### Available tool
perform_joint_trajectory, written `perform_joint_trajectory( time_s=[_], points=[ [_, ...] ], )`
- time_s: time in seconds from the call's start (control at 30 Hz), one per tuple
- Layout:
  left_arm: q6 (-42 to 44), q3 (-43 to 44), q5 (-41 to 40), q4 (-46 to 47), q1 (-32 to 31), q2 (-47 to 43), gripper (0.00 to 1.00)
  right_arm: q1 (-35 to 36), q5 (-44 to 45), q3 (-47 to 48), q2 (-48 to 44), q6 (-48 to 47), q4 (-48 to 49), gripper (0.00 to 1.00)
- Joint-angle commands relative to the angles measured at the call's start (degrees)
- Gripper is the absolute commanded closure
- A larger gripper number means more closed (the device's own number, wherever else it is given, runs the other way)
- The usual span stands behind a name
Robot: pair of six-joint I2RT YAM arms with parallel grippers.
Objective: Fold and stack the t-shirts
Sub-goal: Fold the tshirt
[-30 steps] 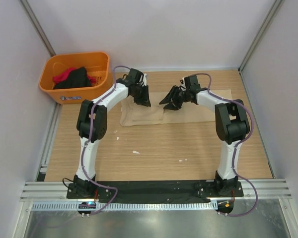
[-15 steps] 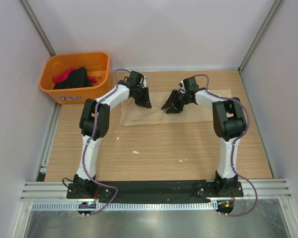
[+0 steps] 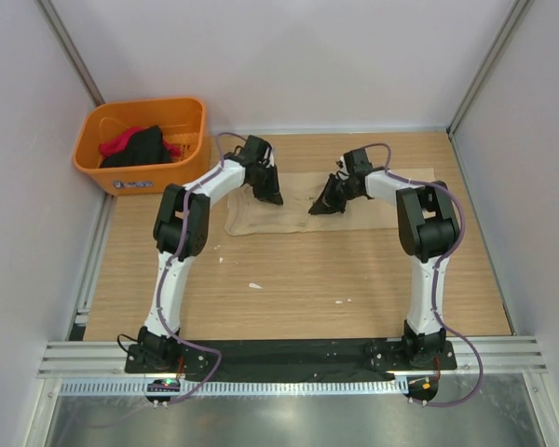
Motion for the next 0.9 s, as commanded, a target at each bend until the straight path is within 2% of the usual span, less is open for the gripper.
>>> perform_joint_trajectory(
  time_s=[0.0,0.13,0.2,0.23,0.33,0.43,0.57,0.7,0.87],
  points=[
    [0.29,2.1,-2.44,-0.58,0.59,1.58,0.85,-1.01,2.85,-1.04,-3.63,-3.74,-2.82,0.98],
    [0.82,2.54,-2.88,-1.11,0.59,0.97,0.85,-1.1,1.7,-2.0,-3.8,-3.83,-2.3,0.98],
    [1.08,3.07,-2.53,-1.37,0.59,0.35,0.85,-1.1,1.96,-1.92,-4.41,-4.62,-2.56,0.82],
    [1.08,3.42,-2.36,-1.72,0.59,-0.52,0.82,-1.19,2.4,-1.49,-4.59,-4.71,-3.08,0.7],
    [1.08,3.77,-2.27,-2.69,0.59,-3.33,0.72,-1.1,4.24,1.75,-5.47,-6.81,-7.63,0.63],
    [0.91,2.99,-1.65,-2.96,0.59,-6.06,0.69,-1.01,6.0,5.54,-6.17,-9.45,-12.47,0.61],
    [0.64,-1.32,-1.3,-2.34,0.59,-11.76,0.69,0.39,4.79,6.43,-7.93,-9.28,-12.84,0.6],
    [0.12,-8.6,-2.44,-0.67,0.59,-15.11,0.73,3.11,2.85,4.94,-7.06,-5.95,-7.95,0.6],
    [-1.37,-12.66,-5.5,-0.58,0.59,-18.02,0.73,4.87,1.96,4.32,-2.85,-2.43,-4.15,0.6]
  ],
)
